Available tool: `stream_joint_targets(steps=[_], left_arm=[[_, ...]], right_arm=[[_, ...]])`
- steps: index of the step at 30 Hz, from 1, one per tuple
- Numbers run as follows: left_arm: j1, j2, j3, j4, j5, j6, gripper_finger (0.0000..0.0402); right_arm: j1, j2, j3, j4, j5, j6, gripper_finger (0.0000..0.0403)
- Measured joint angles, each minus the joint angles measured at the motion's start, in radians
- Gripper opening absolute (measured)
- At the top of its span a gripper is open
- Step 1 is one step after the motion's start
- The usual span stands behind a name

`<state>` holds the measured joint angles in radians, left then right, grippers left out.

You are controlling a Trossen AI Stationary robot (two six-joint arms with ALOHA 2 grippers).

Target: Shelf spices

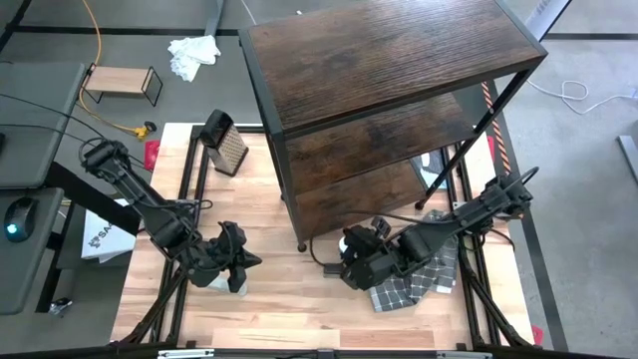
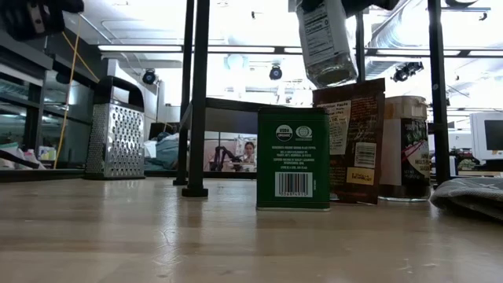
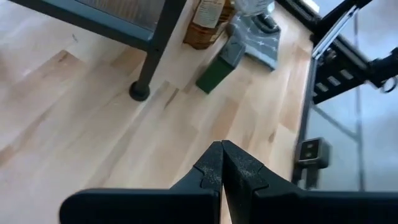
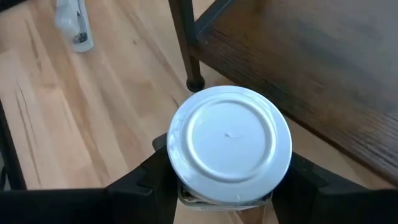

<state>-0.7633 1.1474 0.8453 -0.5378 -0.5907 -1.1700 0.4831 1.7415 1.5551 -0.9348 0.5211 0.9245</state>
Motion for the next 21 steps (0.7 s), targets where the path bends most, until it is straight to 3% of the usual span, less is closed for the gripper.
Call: stream_joint_targets(steps=[7,11,21], left_arm=[[0.033,0.0,-0.005,0.013,0.04,0.076,0.0],[0.049,0.0,-0.005,0.013,0.083,0.109,0.0],[0.057,0.0,-0.005,0.012,0.184,0.145,0.0]], right_arm=[[0.008,0.06,0.0,-0.019,0.004,0.092,0.0181],[0.029,0.075,0.0,0.062,-0.009,0.107,0.0181],[0.172,0.087,0.002,0.064,-0.025,0.162,0.0181]])
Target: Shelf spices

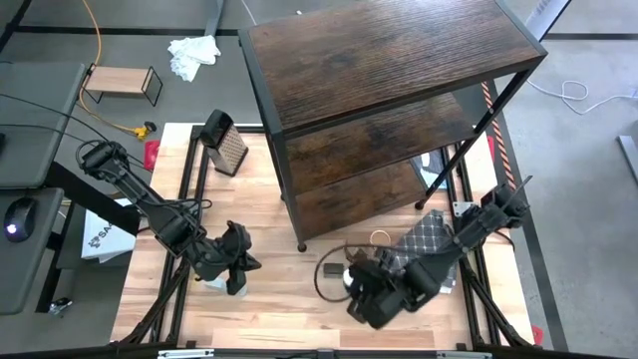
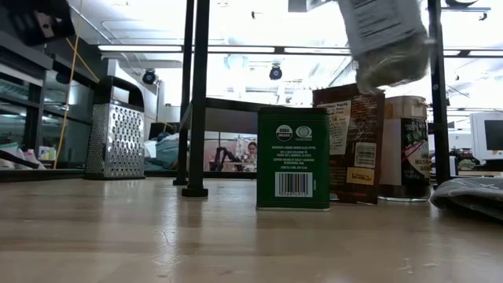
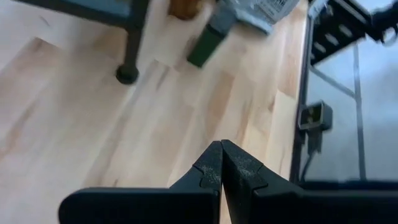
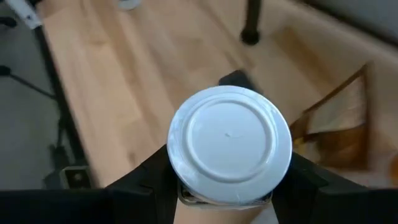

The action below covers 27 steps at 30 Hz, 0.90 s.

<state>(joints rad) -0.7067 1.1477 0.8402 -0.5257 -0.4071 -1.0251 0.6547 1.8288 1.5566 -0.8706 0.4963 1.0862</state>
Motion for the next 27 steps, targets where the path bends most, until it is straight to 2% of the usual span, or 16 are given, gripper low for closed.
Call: stream_joint_targets(steps=[5,9,13,16,22,27], left_arm=[[0.007,0.0,0.0,0.0,0.05,0.037,0.0],[0.007,0.0,0.0,-0.002,0.075,0.043,0.0],[0.007,0.011,0.0,-0.008,0.1,0.06,0.0],[0.008,0.039,0.0,-0.008,0.129,0.061,0.0],[0.008,0.126,0.0,0.0,0.251,0.058,0.0],[0.009,0.183,0.0,0.012,0.268,0.001,0.0]], right_arm=[[0.047,0.075,-0.002,0.061,0.012,0.084,0.0181],[0.047,0.153,-0.001,0.166,-0.028,0.077,0.0181],[0.046,0.193,-0.002,0.218,0.016,0.068,0.0181],[0.045,0.21,-0.002,0.244,0.034,0.007,0.0181],[0.045,0.213,-0.001,0.279,0.064,-0.128,0.0181],[0.043,0.213,-0.002,0.277,0.061,-0.196,0.0181]])
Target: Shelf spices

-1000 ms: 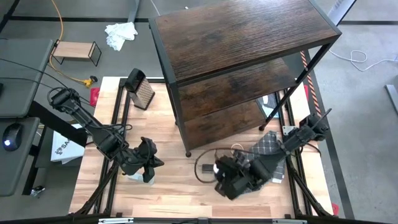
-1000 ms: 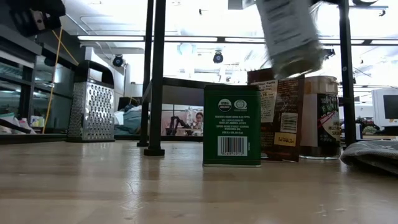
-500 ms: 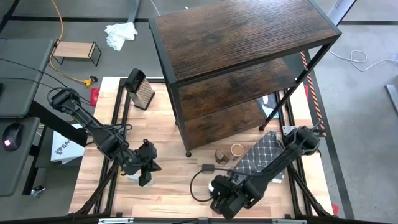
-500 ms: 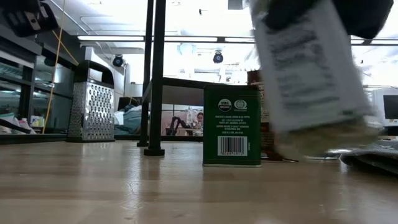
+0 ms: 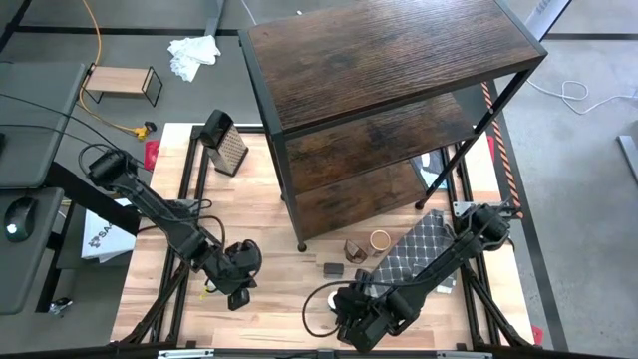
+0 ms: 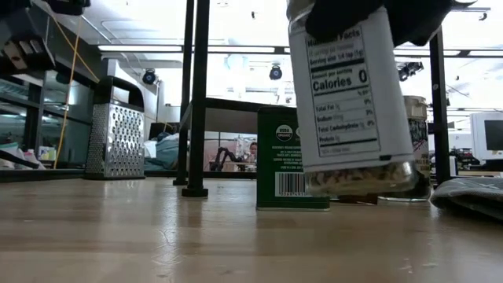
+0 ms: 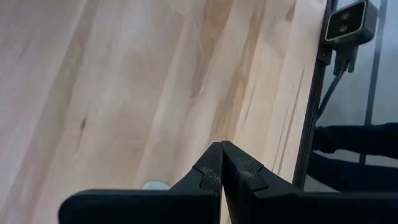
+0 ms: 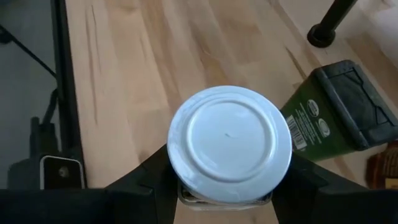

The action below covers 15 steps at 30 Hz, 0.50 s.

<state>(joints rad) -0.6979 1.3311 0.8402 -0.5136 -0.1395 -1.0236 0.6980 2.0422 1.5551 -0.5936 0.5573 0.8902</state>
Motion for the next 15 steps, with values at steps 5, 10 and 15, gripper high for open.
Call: stream_joint_targets(steps=[5,10,15], left_arm=[[0.0,0.007,0.0,0.031,-0.022,-0.013,0.0],[0.011,-0.001,0.0,0.045,-0.046,-0.011,0.0],[0.027,-0.002,0.0,0.07,-0.043,-0.005,0.0]], right_arm=[[-0.007,0.0,0.0,-0.004,-0.001,-0.001,0.0222],[-0.018,0.0,0.0,-0.009,-0.01,0.0,0.0269],[-0.018,0.0,0.001,-0.009,-0.014,0.009,0.0274]])
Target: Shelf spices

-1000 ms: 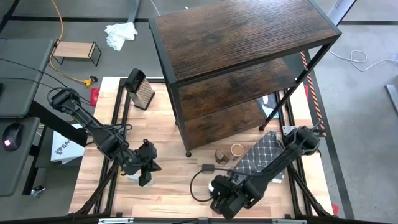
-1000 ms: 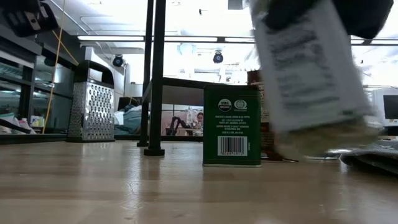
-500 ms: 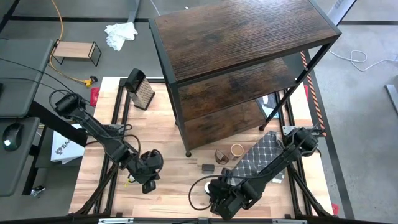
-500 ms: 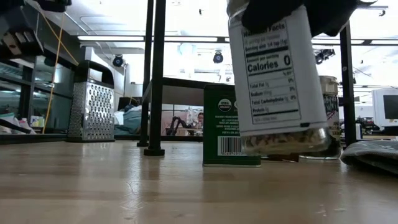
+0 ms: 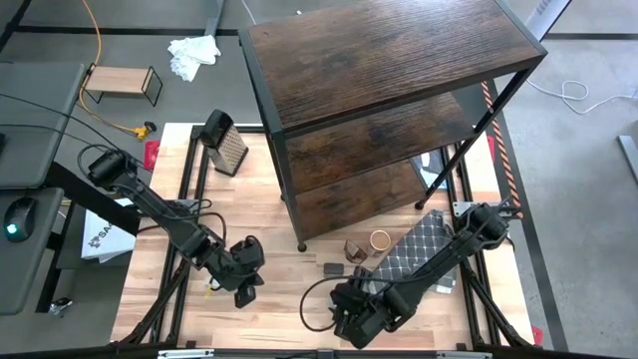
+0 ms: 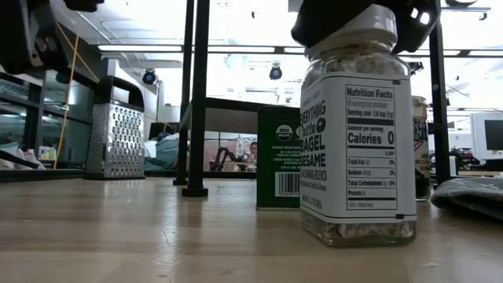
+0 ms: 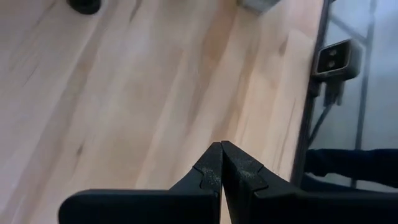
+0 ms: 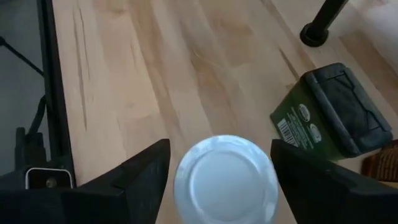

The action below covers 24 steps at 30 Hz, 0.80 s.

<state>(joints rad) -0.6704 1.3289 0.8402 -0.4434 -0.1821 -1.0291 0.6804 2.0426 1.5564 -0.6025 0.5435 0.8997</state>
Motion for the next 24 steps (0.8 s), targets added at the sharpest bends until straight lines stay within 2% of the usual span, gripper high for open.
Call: stream_joint_targets(steps=[4,7,10,13,17,20,22,24], left_arm=[[0.021,-0.036,0.001,0.119,0.015,0.028,0.0],[0.024,-0.07,0.001,0.136,-0.009,0.006,0.0],[0.015,-0.106,0.001,0.181,-0.116,-0.037,0.0],[-0.009,-0.108,0.001,0.315,-0.309,-0.047,0.0],[-0.023,-0.071,0.001,0.539,-0.61,0.016,0.0],[-0.014,-0.021,0.001,0.679,-0.799,0.077,0.0],[0.003,0.016,0.001,0.784,-0.85,0.115,0.0],[0.024,0.062,0.007,0.864,-0.844,0.148,0.0]], right_arm=[[0.002,-0.011,0.032,-0.005,-0.011,0.016,0.0275],[0.013,-0.016,0.09,-0.049,0.008,0.009,0.0275],[0.022,-0.016,0.162,-0.149,0.031,-0.008,0.0267],[0.036,-0.016,0.256,-0.293,0.076,0.009,0.0243],[0.057,-0.016,0.39,-0.58,0.181,0.189,0.0185],[0.064,-0.016,0.446,-0.825,0.206,0.45,0.0107],[0.07,-0.016,0.455,-0.939,0.208,0.632,0.0039],[0.075,-0.016,0.455,-0.975,0.21,0.77,0.0015]])
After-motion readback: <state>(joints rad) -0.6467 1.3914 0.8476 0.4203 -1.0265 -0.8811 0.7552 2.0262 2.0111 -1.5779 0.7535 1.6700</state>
